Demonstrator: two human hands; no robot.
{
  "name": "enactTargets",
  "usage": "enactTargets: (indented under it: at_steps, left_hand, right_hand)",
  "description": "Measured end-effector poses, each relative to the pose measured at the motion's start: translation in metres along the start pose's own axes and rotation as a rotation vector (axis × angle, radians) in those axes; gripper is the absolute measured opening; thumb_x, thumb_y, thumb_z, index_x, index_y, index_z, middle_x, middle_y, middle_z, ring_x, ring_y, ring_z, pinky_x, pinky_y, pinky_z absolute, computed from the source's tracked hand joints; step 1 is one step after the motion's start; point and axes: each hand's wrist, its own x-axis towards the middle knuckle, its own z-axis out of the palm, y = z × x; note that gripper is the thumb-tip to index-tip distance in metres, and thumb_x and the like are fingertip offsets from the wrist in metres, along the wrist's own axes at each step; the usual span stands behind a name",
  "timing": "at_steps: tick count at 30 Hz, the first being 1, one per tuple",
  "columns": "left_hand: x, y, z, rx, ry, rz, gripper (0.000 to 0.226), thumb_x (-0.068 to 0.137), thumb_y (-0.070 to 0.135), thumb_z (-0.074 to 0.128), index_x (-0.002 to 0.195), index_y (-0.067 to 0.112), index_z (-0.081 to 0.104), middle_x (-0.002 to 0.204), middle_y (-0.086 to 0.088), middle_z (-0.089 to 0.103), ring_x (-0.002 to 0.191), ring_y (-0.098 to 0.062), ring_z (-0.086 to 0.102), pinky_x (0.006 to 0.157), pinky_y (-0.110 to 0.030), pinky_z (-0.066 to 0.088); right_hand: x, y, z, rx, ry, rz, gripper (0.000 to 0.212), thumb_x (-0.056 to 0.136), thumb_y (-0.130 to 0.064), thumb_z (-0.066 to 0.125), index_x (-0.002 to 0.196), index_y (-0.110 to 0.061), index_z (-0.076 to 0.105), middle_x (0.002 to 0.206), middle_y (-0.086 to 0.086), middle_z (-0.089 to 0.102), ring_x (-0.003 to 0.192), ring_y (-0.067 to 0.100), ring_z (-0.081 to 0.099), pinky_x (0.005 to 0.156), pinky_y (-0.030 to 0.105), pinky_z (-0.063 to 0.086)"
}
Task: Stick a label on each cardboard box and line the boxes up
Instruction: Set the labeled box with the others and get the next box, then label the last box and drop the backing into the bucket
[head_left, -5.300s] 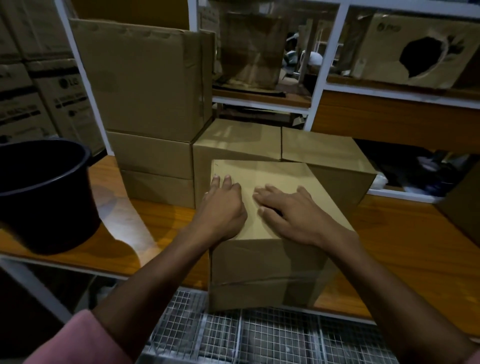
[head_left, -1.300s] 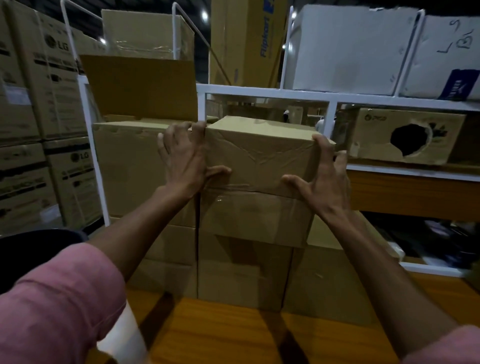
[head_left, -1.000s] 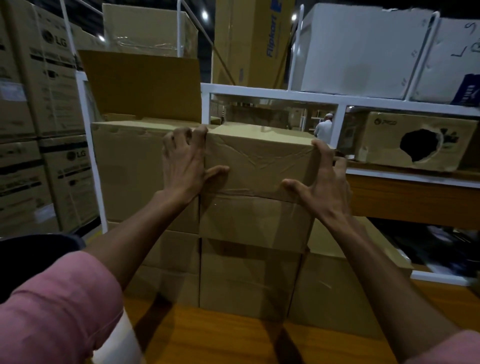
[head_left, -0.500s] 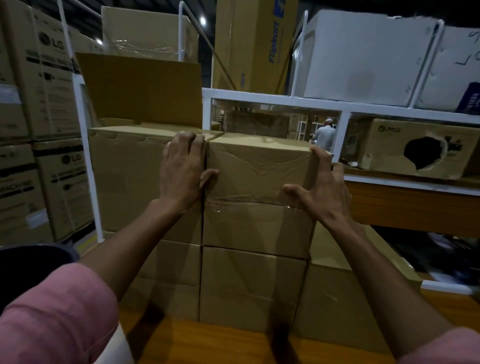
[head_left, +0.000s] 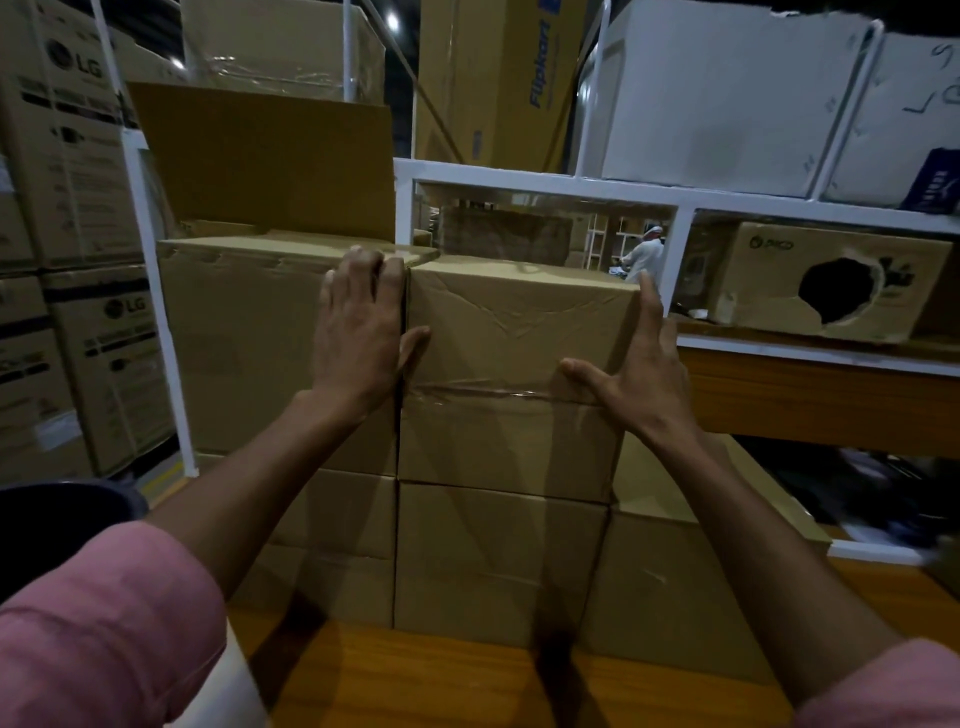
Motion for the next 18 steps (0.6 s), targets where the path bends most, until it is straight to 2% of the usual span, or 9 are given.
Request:
enactTargets:
  at_steps: [3, 5, 7, 9, 12, 15, 18]
  left_hand:
    - [-0.002, 0.004, -0.001, -0.025, -0.014, -0.015, 0.086, 0.087, 0.042, 0.072, 0.150, 0.007, 0.025, 0.153, -0.023, 0.026, 0.149, -0.040, 0.018, 0.122, -0.055, 0.021]
    - [-0.008, 0.013, -0.002, -0.037, 0.004, -0.012, 0.087, 0.087, 0.042, 0.070, 0.151, 0.005, 0.025, 0.154, -0.025, 0.025, 0.149, -0.042, 0.018, 0.121, -0.056, 0.022]
    - [-0.017, 0.027, -0.004, -0.013, 0.029, 0.009, 0.082, 0.087, 0.043, 0.067, 0.149, 0.006, 0.030, 0.153, -0.024, 0.028, 0.144, -0.042, 0.025, 0.115, -0.055, 0.029]
    - [-0.027, 0.047, -0.006, -0.014, 0.045, 0.024, 0.073, 0.086, 0.045, 0.063, 0.146, 0.013, 0.036, 0.150, -0.019, 0.032, 0.135, -0.039, 0.031, 0.102, -0.052, 0.034]
    - [-0.043, 0.091, -0.006, -0.089, 0.040, 0.110, 0.060, 0.087, 0.044, 0.064, 0.138, 0.017, 0.047, 0.146, -0.014, 0.038, 0.128, -0.034, 0.034, 0.093, -0.048, 0.036]
    - [-0.060, 0.146, 0.000, -0.182, 0.005, 0.194, 0.055, 0.087, 0.045, 0.064, 0.134, 0.019, 0.053, 0.145, -0.012, 0.042, 0.129, -0.032, 0.034, 0.094, -0.047, 0.036]
    - [-0.079, 0.213, 0.009, -0.288, -0.065, 0.275, 0.057, 0.087, 0.049, 0.064, 0.135, 0.022, 0.049, 0.146, -0.011, 0.037, 0.133, -0.032, 0.031, 0.099, -0.048, 0.037]
  right_hand:
    - [-0.002, 0.003, -0.003, 0.058, -0.013, -0.021, 0.117, 0.080, -0.059, 0.074, 0.160, -0.034, -0.007, 0.164, 0.021, 0.017, 0.137, 0.047, 0.042, 0.100, 0.057, 0.046]
    - [-0.005, 0.003, -0.007, 0.075, -0.004, -0.021, 0.111, 0.084, -0.059, 0.071, 0.160, -0.033, -0.006, 0.165, 0.018, 0.015, 0.138, 0.045, 0.041, 0.100, 0.054, 0.045]
    - [-0.008, 0.004, -0.011, 0.065, 0.031, -0.026, 0.104, 0.087, -0.057, 0.068, 0.160, -0.031, -0.001, 0.163, 0.018, 0.019, 0.137, 0.042, 0.042, 0.098, 0.050, 0.046]
    - [-0.013, 0.007, -0.017, 0.038, 0.072, -0.054, 0.097, 0.089, -0.055, 0.067, 0.159, -0.028, 0.006, 0.159, 0.018, 0.024, 0.136, 0.038, 0.042, 0.095, 0.044, 0.046]
    - [-0.025, 0.018, -0.031, 0.011, 0.104, -0.095, 0.085, 0.092, -0.053, 0.065, 0.157, -0.025, 0.018, 0.152, 0.016, 0.032, 0.132, 0.032, 0.041, 0.090, 0.033, 0.039]
    - [-0.046, 0.039, -0.051, -0.009, 0.130, -0.106, 0.072, 0.095, -0.052, 0.059, 0.153, -0.022, 0.030, 0.145, 0.012, 0.041, 0.127, 0.025, 0.045, 0.091, 0.034, 0.043]
    - [-0.071, 0.073, -0.077, -0.042, 0.142, -0.069, 0.067, 0.095, -0.054, 0.056, 0.150, -0.021, 0.036, 0.140, 0.010, 0.046, 0.125, 0.024, 0.047, 0.092, 0.035, 0.044]
